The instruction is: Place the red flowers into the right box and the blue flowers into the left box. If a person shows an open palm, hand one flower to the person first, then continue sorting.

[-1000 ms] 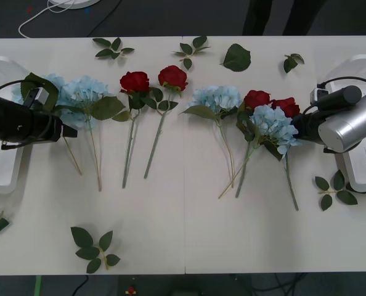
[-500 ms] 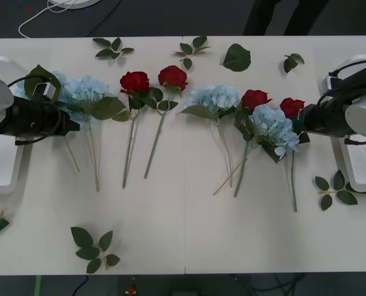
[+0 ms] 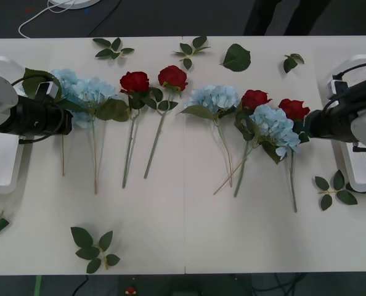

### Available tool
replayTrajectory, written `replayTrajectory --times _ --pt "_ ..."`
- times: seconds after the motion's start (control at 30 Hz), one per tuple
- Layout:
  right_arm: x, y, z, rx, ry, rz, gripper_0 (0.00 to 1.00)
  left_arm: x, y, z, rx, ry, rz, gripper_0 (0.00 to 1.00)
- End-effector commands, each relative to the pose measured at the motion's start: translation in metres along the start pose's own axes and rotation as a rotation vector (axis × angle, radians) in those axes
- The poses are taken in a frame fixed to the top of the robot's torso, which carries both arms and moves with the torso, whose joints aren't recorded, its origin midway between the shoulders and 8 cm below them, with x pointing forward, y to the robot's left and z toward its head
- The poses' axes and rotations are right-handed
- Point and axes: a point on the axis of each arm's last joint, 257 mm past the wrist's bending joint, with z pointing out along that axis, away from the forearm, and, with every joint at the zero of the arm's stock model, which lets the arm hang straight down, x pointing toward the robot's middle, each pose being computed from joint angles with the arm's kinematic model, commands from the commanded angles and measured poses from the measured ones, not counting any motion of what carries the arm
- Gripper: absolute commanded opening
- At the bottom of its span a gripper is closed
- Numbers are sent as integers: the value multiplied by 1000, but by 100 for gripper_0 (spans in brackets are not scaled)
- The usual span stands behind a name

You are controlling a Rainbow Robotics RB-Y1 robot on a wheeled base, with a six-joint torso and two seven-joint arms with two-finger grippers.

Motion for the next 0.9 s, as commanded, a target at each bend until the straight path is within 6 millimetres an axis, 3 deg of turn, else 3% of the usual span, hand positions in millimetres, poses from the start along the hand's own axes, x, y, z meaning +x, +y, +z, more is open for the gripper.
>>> replayTrajectory --times 0.03,0.17,0.27,0.43,0.67,0.73,0.8,0.87,0.9 --pt "-9 18 19 -26 -37 21 100 -27 5 -10 -17 -49 25 0" --pt "-9 32 31 -44 -47 32 100 -47 1 -24 -7 -52 42 0" --pt "-11 45 37 -65 -49 47 100 -74 -6 -49 18 -38 60 0" --pt "-13 62 45 -86 -63 53 100 -117 -26 -108 87 14 89 0" --pt "-18 61 57 -61 -78 53 100 -161 -40 -191 163 40 98 0" --pt "-18 58 61 -52 -80 52 100 -174 -37 -216 186 14 73 0" --pt "-19 58 63 -49 -86 48 100 -189 -21 -247 191 -45 68 0" --pt "-19 58 63 -48 -89 45 100 -192 -11 -258 188 -68 68 0" --pt "-19 58 64 -48 -89 46 81 -193 2 -271 180 -95 71 0"
